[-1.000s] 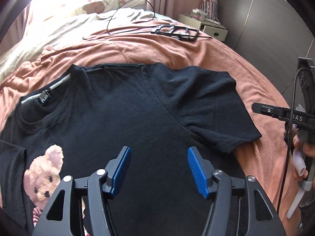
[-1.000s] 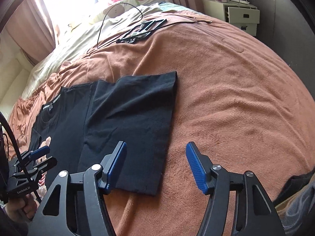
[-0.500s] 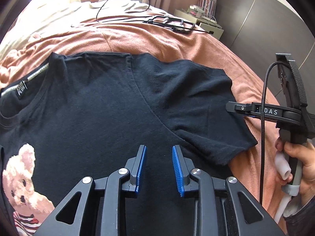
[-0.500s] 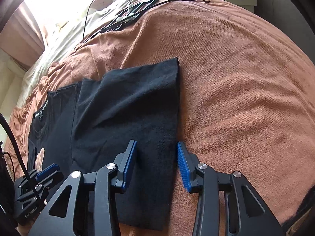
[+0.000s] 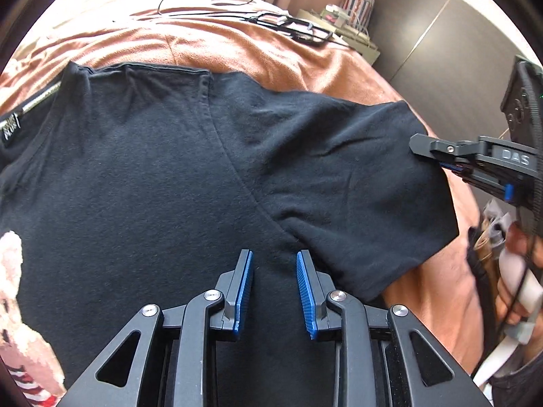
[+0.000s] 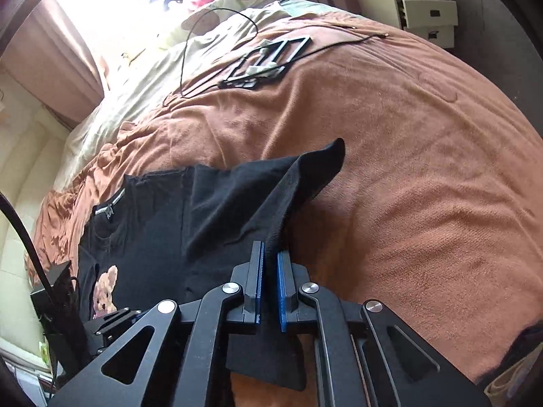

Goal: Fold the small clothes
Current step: 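Lift the gripped side edge of the shirt up with the right gripper, then fold the side edge over toward the collar and open the right gripper, then raise both tools and back away from the folded shirt, then lower both grippers onto the hem of the black shirt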

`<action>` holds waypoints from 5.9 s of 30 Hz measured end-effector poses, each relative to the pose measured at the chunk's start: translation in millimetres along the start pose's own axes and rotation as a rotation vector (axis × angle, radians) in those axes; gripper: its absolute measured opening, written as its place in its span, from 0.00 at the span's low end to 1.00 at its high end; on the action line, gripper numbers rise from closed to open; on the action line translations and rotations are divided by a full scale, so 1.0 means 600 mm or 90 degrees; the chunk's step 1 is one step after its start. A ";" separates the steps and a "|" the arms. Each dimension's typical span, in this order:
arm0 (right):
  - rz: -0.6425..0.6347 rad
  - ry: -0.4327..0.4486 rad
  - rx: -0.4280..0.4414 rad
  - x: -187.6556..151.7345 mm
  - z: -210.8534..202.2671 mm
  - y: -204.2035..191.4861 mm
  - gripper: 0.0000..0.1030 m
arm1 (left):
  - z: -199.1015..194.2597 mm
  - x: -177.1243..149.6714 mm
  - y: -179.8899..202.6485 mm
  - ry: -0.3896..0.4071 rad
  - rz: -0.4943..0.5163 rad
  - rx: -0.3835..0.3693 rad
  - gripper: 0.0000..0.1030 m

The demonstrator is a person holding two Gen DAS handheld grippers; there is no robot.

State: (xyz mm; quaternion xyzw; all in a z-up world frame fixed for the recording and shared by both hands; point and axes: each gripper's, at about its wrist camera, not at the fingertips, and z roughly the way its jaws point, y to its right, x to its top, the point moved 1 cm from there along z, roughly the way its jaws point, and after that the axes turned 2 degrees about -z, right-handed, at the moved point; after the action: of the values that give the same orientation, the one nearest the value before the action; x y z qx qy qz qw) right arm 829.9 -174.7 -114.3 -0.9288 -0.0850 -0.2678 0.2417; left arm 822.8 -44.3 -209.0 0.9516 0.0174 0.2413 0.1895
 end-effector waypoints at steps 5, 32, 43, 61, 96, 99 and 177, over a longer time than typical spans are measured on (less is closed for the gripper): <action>-0.036 0.008 0.022 0.005 -0.028 -0.049 0.03 | 0.001 0.000 -0.002 -0.001 -0.014 -0.010 0.28; -0.129 -0.031 0.148 -0.022 0.056 -0.227 0.03 | -0.175 0.004 -0.224 0.050 -0.130 0.113 0.28; -0.180 -0.034 0.107 -0.033 0.133 -0.240 0.83 | -0.201 -0.005 -0.306 0.035 -0.178 0.191 0.59; -0.124 -0.060 -0.054 -0.008 0.227 -0.148 0.36 | -0.114 0.047 -0.248 0.072 -0.065 0.206 0.53; -0.201 -0.055 -0.075 -0.073 0.099 -0.238 1.00 | -0.331 -0.054 -0.223 0.112 -0.081 0.189 0.99; -0.193 -0.044 -0.071 -0.086 0.038 -0.240 1.00 | -0.379 -0.077 -0.211 0.115 -0.057 0.196 0.99; -0.178 0.115 -0.081 -0.579 -0.546 -0.237 1.00 | -0.868 -0.765 -0.207 0.330 -0.152 0.188 0.99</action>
State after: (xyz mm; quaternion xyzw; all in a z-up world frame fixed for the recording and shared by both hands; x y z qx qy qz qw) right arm 347.3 -223.2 -1.8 -0.8935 -0.1742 -0.3861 0.1492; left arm 182.1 197.2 -40.0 0.8669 0.2113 0.4468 0.0651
